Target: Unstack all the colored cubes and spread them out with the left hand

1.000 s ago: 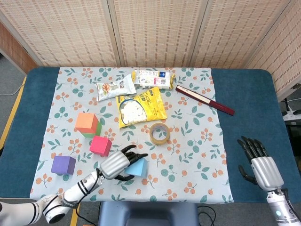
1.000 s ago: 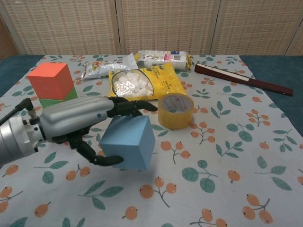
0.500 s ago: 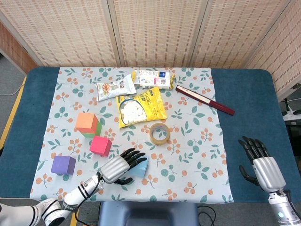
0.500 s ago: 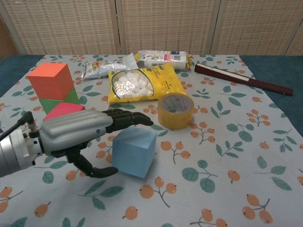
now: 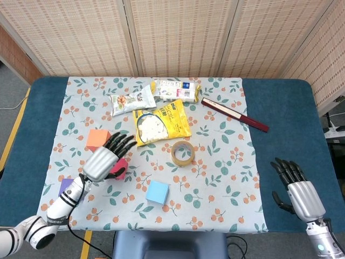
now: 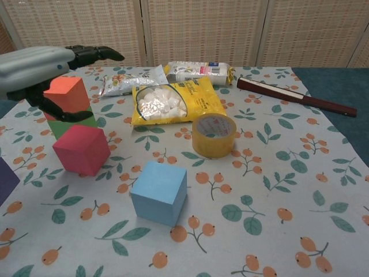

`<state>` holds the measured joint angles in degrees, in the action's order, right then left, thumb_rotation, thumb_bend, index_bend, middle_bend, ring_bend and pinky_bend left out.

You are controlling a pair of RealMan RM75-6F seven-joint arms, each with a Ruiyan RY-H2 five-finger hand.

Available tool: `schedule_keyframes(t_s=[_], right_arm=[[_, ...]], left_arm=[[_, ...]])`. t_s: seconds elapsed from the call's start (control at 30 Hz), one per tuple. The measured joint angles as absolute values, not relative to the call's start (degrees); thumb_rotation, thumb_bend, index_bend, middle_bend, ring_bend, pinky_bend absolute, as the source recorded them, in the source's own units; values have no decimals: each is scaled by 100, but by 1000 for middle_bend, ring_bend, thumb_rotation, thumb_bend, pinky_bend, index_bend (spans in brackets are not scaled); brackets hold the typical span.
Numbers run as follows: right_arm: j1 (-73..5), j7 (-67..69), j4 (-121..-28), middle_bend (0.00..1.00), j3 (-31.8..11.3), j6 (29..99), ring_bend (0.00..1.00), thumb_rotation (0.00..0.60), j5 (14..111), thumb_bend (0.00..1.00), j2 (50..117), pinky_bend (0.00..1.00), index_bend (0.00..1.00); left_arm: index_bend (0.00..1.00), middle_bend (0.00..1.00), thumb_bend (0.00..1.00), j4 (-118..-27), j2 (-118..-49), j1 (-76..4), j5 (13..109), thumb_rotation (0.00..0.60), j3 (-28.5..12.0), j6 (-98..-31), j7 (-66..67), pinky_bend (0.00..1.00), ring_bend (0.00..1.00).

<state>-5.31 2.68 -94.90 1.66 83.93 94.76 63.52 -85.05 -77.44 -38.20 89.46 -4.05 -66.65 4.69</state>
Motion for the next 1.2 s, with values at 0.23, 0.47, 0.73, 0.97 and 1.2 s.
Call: schedule_keyframes(t_s=[0.23, 0.47, 0.73, 0.97, 1.2], right_arm=[[-492, 92, -9485, 0, 143, 8465, 0, 600, 9447, 347, 6395, 0, 0], [-484, 50, -9484, 0, 102, 8479, 0, 600, 9389, 347, 6419, 0, 0], [-492, 11, -9479, 0, 93, 8441, 0, 600, 9354, 347, 6435, 0, 0], [-496, 43, -9485, 0, 84, 8429, 0, 600, 9331, 346, 6431, 0, 0], [-516, 1, -9450, 0, 41, 8374, 0, 600, 9228, 346, 6450, 0, 0]], left_arm=[[0, 0, 351, -7969, -7563, -3997, 8070, 600, -766, -5877, 634, 1, 0], [0, 0, 349, -7762, -7495, -4162, 7616, 600, -812, -5138, 473, 13, 15], [24, 285, 377, -7698, -7454, -4258, 7417, 600, -818, -4838, 169, 107, 449], [254, 534, 466, -7518, -7564, -4297, 7466, 600, -786, -4780, 37, 248, 559], [285, 565, 471, -7102, -7853, -4313, 7539, 600, -978, -5271, -114, 339, 579]])
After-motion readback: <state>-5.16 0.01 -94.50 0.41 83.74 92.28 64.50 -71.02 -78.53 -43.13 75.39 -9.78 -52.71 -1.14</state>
